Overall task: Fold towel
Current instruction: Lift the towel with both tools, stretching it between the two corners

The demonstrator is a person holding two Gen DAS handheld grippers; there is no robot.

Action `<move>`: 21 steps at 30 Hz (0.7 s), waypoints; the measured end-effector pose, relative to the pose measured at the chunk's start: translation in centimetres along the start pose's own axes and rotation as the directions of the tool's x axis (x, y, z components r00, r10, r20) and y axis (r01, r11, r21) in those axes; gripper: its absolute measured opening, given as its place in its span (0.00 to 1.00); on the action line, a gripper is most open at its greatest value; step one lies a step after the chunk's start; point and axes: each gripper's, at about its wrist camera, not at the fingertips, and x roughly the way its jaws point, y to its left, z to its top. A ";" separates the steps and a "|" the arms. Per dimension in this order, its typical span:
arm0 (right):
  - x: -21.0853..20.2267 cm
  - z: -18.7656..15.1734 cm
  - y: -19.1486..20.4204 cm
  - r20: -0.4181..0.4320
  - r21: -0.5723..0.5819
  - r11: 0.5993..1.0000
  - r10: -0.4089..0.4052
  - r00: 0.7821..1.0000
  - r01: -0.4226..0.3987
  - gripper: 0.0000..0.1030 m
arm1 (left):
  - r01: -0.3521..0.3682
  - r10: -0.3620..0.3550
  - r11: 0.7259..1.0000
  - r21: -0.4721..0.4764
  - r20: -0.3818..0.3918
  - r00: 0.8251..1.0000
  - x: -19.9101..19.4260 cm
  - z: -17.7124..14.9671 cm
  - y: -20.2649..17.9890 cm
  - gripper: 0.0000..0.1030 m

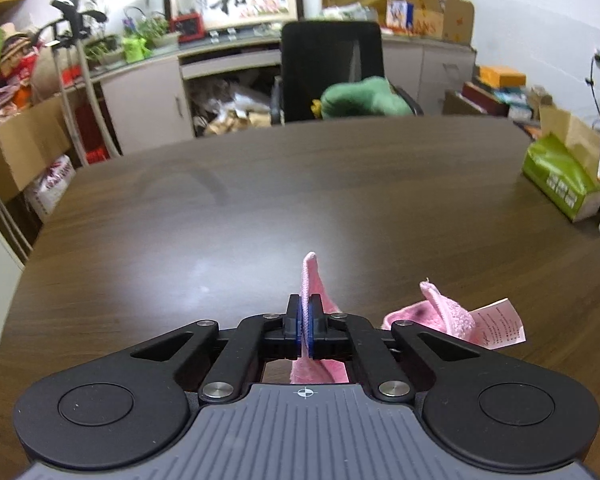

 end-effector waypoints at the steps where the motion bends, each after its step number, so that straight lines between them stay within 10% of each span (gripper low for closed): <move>1: -0.3 -0.1 -0.3 0.010 0.024 1.000 -0.019 1.000 0.018 0.22 | -0.007 0.007 1.000 -0.009 0.014 1.000 -0.8 -0.1 0.4 0.01; 21: -8.2 3.0 -1.4 0.239 0.023 0.951 -0.305 0.922 0.309 0.12 | 0.017 0.015 0.989 -0.144 0.219 0.976 -17.7 -6.4 7.6 0.02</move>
